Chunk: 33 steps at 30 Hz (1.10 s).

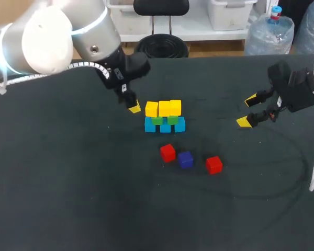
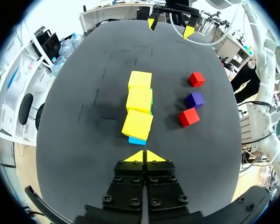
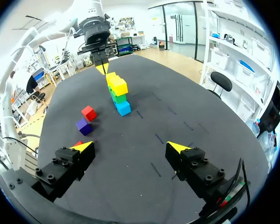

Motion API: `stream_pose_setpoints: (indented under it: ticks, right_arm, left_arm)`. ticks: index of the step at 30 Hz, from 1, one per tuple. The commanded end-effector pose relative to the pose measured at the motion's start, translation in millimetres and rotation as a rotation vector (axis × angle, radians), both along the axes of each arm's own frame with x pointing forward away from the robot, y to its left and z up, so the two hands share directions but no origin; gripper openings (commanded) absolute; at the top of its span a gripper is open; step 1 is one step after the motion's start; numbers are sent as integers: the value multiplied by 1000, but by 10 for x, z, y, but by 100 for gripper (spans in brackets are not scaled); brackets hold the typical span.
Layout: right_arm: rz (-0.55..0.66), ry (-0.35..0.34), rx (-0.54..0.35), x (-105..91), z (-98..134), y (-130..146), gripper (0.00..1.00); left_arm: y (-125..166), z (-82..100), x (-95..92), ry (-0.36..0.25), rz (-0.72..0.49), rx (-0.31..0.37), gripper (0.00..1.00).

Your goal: Place the blue cubes, place green cubes on the blue cubes, place the yellow cubes on the green cubes, then place the red cubes on the yellow cubes, and place purple cube on the red cubes.

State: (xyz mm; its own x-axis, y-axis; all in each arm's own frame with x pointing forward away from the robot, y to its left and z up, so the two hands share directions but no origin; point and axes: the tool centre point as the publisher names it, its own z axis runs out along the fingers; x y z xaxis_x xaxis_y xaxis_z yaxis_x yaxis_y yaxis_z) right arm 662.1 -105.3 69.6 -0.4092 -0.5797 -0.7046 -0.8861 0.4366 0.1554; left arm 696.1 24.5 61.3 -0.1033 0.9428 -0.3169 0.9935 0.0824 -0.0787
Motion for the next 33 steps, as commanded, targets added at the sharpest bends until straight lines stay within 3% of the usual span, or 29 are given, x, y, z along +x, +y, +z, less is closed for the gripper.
stream_pose_setpoints:
  ticks: [1,33]
  right_arm:
    - [1,-1,3,6,-9,2,100]
    - [1,-1,3,6,-9,2,100]
  left_arm:
    - [-13,-8,12,0,0,-2,0]
    - [-99,-30,50,5,-6,-13,0]
